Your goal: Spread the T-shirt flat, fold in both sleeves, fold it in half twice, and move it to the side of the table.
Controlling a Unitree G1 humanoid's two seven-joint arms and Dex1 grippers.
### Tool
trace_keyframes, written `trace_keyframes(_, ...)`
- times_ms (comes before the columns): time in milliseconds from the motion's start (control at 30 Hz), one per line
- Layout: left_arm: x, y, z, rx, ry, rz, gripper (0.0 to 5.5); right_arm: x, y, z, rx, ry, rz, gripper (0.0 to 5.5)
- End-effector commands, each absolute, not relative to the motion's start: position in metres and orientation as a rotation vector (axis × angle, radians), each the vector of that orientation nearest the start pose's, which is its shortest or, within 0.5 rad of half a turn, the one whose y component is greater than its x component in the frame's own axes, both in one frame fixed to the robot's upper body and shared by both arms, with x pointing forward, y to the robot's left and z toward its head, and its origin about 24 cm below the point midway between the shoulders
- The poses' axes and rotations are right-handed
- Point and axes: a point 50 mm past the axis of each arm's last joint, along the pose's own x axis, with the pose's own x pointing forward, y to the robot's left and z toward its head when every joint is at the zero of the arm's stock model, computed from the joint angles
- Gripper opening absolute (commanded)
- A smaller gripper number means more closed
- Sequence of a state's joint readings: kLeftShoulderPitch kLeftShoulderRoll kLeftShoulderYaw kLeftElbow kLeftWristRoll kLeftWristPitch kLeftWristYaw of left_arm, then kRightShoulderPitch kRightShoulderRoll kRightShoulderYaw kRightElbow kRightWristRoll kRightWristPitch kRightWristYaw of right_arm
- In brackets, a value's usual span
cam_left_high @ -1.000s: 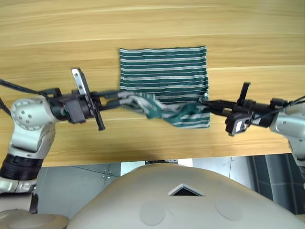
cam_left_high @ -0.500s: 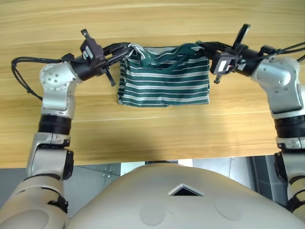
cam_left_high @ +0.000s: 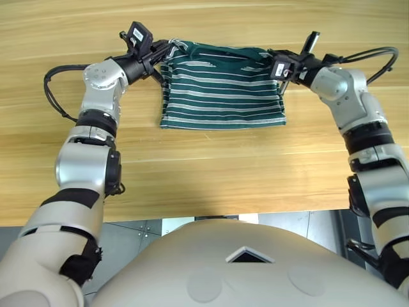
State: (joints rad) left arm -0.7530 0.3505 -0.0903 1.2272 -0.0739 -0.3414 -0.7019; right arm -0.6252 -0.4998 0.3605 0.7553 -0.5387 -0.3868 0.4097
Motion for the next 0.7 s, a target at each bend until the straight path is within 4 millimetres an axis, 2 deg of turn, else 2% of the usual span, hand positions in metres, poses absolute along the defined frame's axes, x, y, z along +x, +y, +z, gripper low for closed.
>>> trace_keyframes(33,0.354,0.186,0.030,0.287,0.313,-0.623,0.04,0.348,-0.159,0.046,-1.165,0.076,0.786,0.11)
trace_keyframes(167,0.349,0.179,0.015,0.242,0.407,-0.617,0.04,0.352,-0.155,0.038,-1.092,0.095,0.746,0.11)
trace_keyframes(233,0.348,0.177,0.012,0.211,0.427,-0.612,0.04,0.356,-0.157,0.040,-1.032,0.095,0.704,0.64)
trace_keyframes(267,0.348,0.177,0.013,0.188,0.426,-0.604,0.42,0.357,-0.158,0.041,-1.002,0.099,0.687,0.88)
trace_keyframes(333,0.350,0.177,0.016,0.109,0.416,-0.585,0.71,0.362,-0.163,0.045,-0.891,0.108,0.610,1.20)
trace_keyframes(467,0.360,0.187,0.027,-0.038,0.392,-0.453,1.26,0.376,-0.177,0.067,-0.532,0.084,0.430,1.82)
trace_keyframes(533,0.368,0.200,0.038,-0.129,0.366,-0.304,1.61,0.382,-0.190,0.077,-0.351,0.076,0.295,2.20)
trace_keyframes(633,0.372,0.216,0.046,-0.318,0.357,-0.147,2.02,0.386,-0.200,0.083,-0.246,0.053,0.185,2.67)
trace_keyframes(700,0.378,0.221,0.062,-0.285,0.237,-0.132,2.06,0.382,-0.200,0.084,-0.269,0.012,0.241,3.02)
